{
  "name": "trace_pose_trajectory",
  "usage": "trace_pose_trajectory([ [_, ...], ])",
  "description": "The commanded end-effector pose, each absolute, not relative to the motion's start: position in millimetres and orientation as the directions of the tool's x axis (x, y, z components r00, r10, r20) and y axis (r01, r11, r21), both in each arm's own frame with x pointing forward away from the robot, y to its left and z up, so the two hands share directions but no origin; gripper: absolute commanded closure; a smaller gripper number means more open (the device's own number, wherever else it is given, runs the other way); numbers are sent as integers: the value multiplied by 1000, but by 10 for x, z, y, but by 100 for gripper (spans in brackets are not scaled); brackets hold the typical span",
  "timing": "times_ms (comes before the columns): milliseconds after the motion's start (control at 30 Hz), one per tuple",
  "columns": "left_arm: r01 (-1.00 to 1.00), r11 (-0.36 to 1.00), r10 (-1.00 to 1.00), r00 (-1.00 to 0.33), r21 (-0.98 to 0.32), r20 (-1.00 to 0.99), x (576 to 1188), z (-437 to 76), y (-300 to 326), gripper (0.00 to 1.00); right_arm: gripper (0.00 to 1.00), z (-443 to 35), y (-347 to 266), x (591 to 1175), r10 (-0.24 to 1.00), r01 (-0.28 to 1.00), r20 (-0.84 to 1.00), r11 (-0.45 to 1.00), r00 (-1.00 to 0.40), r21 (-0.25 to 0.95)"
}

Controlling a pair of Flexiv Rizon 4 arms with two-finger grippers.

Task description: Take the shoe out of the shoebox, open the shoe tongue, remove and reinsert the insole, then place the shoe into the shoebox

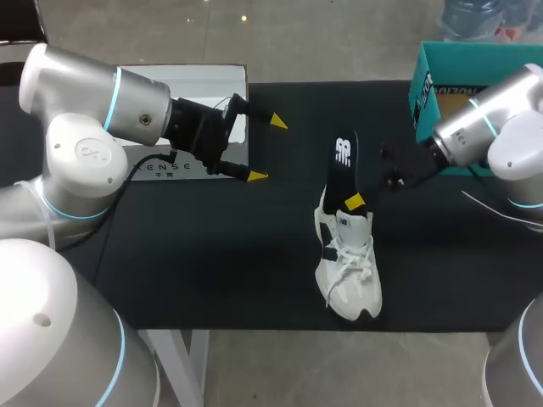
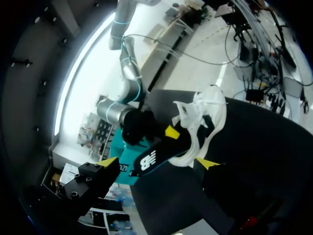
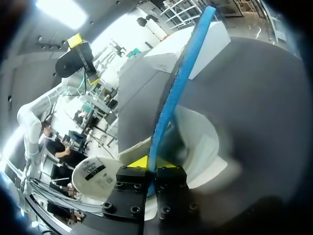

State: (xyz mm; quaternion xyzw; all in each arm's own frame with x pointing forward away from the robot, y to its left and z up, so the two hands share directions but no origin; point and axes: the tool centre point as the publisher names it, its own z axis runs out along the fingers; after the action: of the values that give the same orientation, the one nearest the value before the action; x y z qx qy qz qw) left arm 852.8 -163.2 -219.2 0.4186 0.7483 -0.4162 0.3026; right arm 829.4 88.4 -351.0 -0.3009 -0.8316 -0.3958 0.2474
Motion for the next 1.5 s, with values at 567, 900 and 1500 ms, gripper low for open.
trace_pose_trajectory([
  [567, 879, 304, 377, -466, -369, -800, 8525, -2187, -1628, 0, 51, -3258, 884, 8533, 325, 668, 599, 514, -732, 538],
  [900, 879, 304, 377, -466, -369, -800, 8525, -2187, -1628, 0, 100, -3244, 954, 8599, 304, 646, 588, 527, -750, 552],
  [1500, 879, 304, 377, -466, -369, -800, 8525, -2187, -1628, 0, 100, -3506, 849, 8227, 313, 690, 643, 529, -699, 493],
])
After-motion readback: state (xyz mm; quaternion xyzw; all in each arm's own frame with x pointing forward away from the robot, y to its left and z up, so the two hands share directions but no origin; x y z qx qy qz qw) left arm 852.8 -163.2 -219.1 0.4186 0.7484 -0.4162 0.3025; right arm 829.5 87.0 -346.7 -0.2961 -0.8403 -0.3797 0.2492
